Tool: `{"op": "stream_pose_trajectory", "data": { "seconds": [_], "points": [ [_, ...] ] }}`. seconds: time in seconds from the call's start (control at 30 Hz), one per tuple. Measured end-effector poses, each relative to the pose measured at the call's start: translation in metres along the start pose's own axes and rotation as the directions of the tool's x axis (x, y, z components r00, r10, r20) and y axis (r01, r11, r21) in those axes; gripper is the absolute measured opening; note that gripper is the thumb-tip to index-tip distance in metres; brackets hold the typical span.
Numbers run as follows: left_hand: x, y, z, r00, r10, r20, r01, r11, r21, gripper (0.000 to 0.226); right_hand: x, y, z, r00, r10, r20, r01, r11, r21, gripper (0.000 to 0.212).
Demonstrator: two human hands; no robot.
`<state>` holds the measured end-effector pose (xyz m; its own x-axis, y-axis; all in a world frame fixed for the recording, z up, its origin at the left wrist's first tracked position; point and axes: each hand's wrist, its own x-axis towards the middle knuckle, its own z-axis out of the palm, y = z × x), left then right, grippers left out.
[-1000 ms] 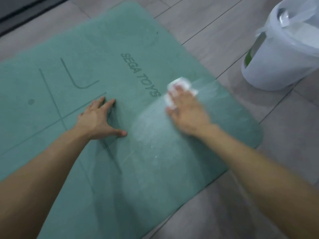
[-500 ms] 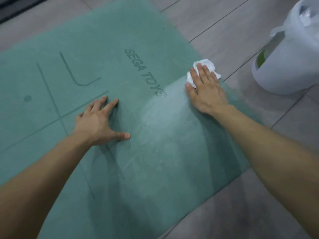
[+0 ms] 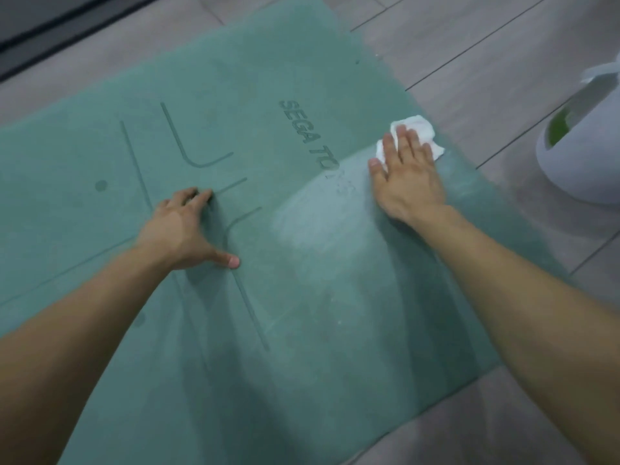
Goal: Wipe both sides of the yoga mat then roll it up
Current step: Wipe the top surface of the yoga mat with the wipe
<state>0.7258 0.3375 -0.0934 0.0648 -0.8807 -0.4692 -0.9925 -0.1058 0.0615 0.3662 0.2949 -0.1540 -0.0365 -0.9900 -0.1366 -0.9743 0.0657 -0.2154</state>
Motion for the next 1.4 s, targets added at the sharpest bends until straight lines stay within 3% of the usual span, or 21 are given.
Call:
{"op": "stream_pose_trajectory", "data": {
  "seconds": [0.07,0.13,0.17,0.2,0.23,0.27,0.33,0.4,0.47,0.57,0.63,0.7,0.8,0.9,1.0,1.1,1.17,1.3,1.4],
  "points": [
    [0.002,-0.002,0.003,1.0,0.008,-0.009,-0.008,1.0,0.007,0.161,-0.024,-0.064,0.022,0.976,-0.216,-0.019,0.216,0.976,-0.004,0.076],
    [0.003,-0.003,0.003,1.0,0.005,-0.017,-0.005,1.0,0.018,0.161,-0.061,-0.136,0.048,0.828,-0.558,0.056,0.558,0.83,0.011,0.072],
    [0.002,-0.005,0.003,1.0,0.003,-0.021,-0.003,1.0,0.02,0.161,-0.074,-0.159,0.054,0.742,-0.666,0.082,0.666,0.746,0.033,0.069],
    [0.002,-0.006,0.003,1.0,0.003,-0.024,-0.003,1.0,0.023,0.162,-0.074,-0.165,0.051,0.701,-0.706,0.101,0.707,0.707,0.035,0.066],
    [0.001,-0.007,0.004,1.0,0.003,-0.022,-0.003,1.0,0.026,0.163,-0.063,-0.155,0.045,0.722,-0.685,0.095,0.686,0.727,0.03,0.065],
    [-0.001,-0.007,0.004,1.0,0.003,-0.019,-0.003,1.0,0.028,0.163,-0.045,-0.136,0.042,0.791,-0.608,0.066,0.609,0.793,0.008,0.065],
    [-0.005,-0.008,0.006,0.999,-0.01,-0.033,0.011,1.0,0.023,0.159,-0.01,-0.085,0.028,0.935,-0.353,0.027,0.354,0.935,-0.018,0.067],
    [-0.005,-0.004,0.006,0.999,-0.01,-0.051,0.011,1.0,0.026,0.155,0.007,-0.062,0.02,0.983,-0.182,0.003,0.182,0.983,0.0,0.07],
    [-0.006,-0.001,0.007,0.999,-0.014,-0.048,0.015,0.999,0.032,0.153,0.002,-0.096,0.025,0.963,-0.27,0.0,0.27,0.963,-0.005,0.074],
    [-0.006,-0.001,0.007,0.998,-0.037,-0.043,0.038,0.999,0.03,0.153,-0.033,-0.176,0.048,0.821,-0.568,0.053,0.57,0.822,-0.014,0.073],
    [-0.006,-0.001,0.007,0.998,-0.042,-0.039,0.043,0.999,0.023,0.154,-0.035,-0.185,0.05,0.754,-0.65,0.095,0.653,0.757,0.0,0.067],
    [-0.004,0.0,0.005,0.999,-0.043,-0.018,0.043,0.999,0.013,0.156,-0.007,-0.141,0.043,0.815,-0.579,0.02,0.579,0.815,-0.031,0.064],
    [-0.001,0.007,0.001,0.999,-0.051,0.009,0.051,0.999,-0.016,0.156,0.043,-0.023,0.009,0.984,-0.176,-0.042,0.175,0.984,-0.031,0.067],
    [-0.001,0.037,-0.005,0.997,0.077,0.007,-0.077,0.997,0.024,0.141,0.061,0.028,-0.006,0.997,0.064,-0.04,-0.066,0.997,-0.036,0.07],
    [-0.007,0.096,-0.006,0.977,0.211,0.007,-0.211,0.977,-0.024,0.138,0.044,0.0,0.003,0.997,0.02,-0.069,-0.022,0.999,-0.029,0.07],
    [-0.018,0.143,0.012,0.971,0.241,0.007,-0.241,0.967,0.078,0.157,0.013,-0.018,0.019,0.956,-0.286,-0.065,0.284,0.958,-0.043,0.067],
    [-0.021,0.15,0.026,0.977,0.212,0.02,-0.213,0.967,0.141,0.168,0.024,-0.02,0.016,0.936,-0.35,-0.031,0.348,0.936,-0.05,0.065],
    [-0.024,0.149,0.022,0.981,0.183,0.066,-0.191,0.97,0.152,0.17,0.062,-0.011,-0.005,0.987,-0.162,0.013,0.163,0.986,-0.032,0.064],
    [-0.021,0.151,0.022,0.98,0.184,0.074,-0.192,0.974,0.122,0.169,0.024,0.006,-0.002,0.999,0.003,-0.039,-0.002,0.999,0.046,0.069]
  ]
}}
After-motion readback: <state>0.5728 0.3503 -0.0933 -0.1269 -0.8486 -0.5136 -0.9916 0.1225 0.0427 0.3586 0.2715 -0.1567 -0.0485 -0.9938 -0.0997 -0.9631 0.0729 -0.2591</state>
